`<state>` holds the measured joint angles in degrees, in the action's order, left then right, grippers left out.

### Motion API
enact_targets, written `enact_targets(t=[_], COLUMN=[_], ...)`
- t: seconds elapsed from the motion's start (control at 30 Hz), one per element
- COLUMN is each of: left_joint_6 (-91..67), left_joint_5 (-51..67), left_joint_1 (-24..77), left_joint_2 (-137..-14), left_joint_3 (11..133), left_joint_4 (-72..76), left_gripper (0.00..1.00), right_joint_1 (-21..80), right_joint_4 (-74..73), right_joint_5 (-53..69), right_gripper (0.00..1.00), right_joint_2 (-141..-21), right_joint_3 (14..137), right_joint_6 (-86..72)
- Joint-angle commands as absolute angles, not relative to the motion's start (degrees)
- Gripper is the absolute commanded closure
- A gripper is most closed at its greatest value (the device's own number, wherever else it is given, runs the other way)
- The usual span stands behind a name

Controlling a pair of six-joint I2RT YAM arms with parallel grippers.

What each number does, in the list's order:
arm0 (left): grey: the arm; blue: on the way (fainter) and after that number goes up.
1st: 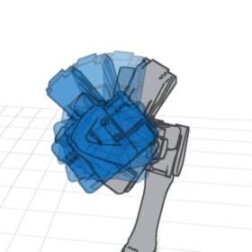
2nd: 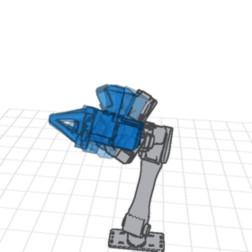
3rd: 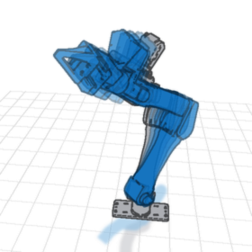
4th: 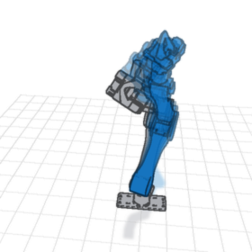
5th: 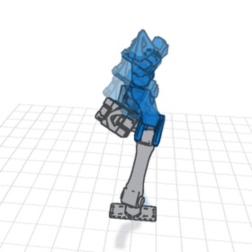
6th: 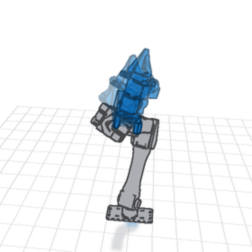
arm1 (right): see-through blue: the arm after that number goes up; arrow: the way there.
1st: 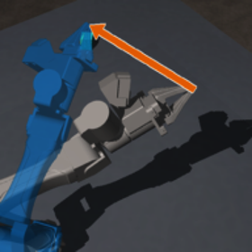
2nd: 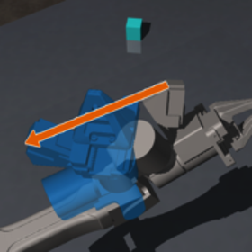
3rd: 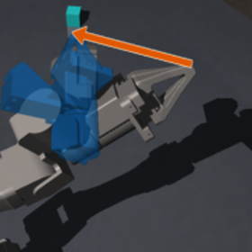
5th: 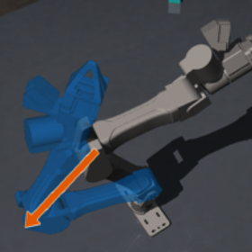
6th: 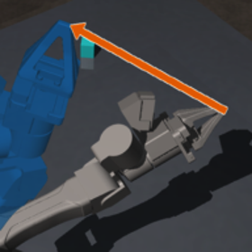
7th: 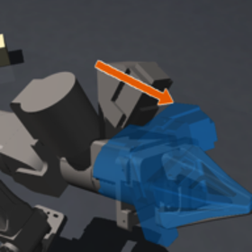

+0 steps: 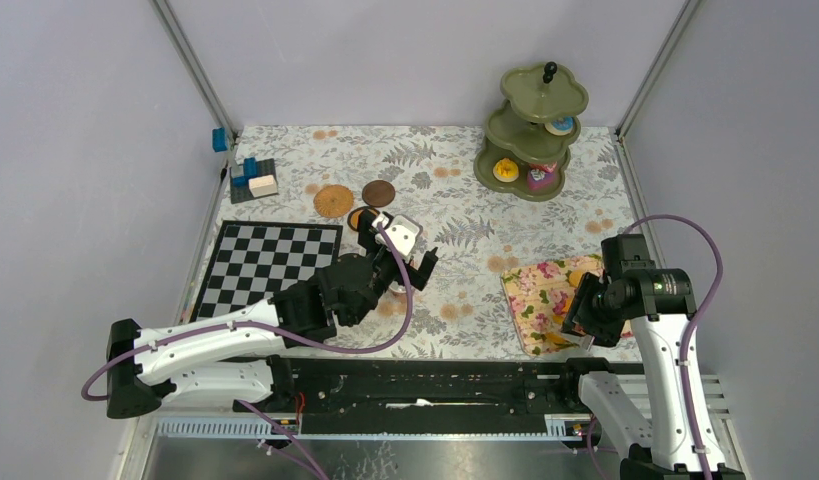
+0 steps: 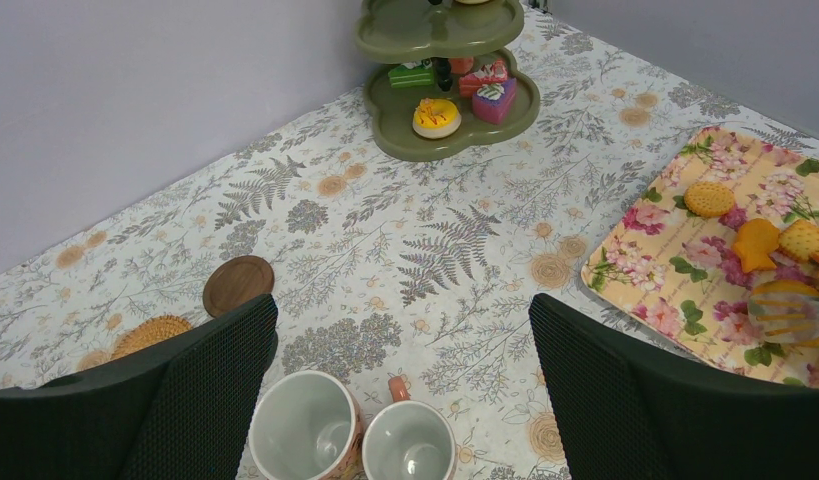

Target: Serve the afternoon tea

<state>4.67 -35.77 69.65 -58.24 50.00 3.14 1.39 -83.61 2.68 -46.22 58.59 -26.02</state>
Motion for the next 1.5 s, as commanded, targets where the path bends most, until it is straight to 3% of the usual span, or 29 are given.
enact_targets(t=[0.0, 0.3, 0.97, 1.47], left_joint_6=[5.0, 4.8, 4.8, 4.8], left_joint_5=[-36.1, -35.9, -36.0, -36.2], left_joint_1=[69.3, 69.3, 69.3, 69.3], left_joint_2=[-58.0, -58.6, -58.7, -58.6], left_joint_3=[49.9, 50.2, 50.5, 50.5], left_joint_4=[5.3, 5.1, 4.7, 4.8], left_gripper=[0.01, 0.01, 0.01, 0.01], right_joint_1=[1.5, 1.5, 1.6, 1.6], right_joint_4=[-83.1, -82.7, -74.8, -39.5], right_joint_5=[3.3, 3.6, 7.8, 13.9], right_gripper=[0.49, 0.56, 0.58, 0.57], right_joint_2=[-46.1, -45.4, -43.1, -52.6], right_joint_3=[57.9, 61.2, 65.2, 66.4], right_joint_6=[-26.8, -27.3, -28.3, -33.7])
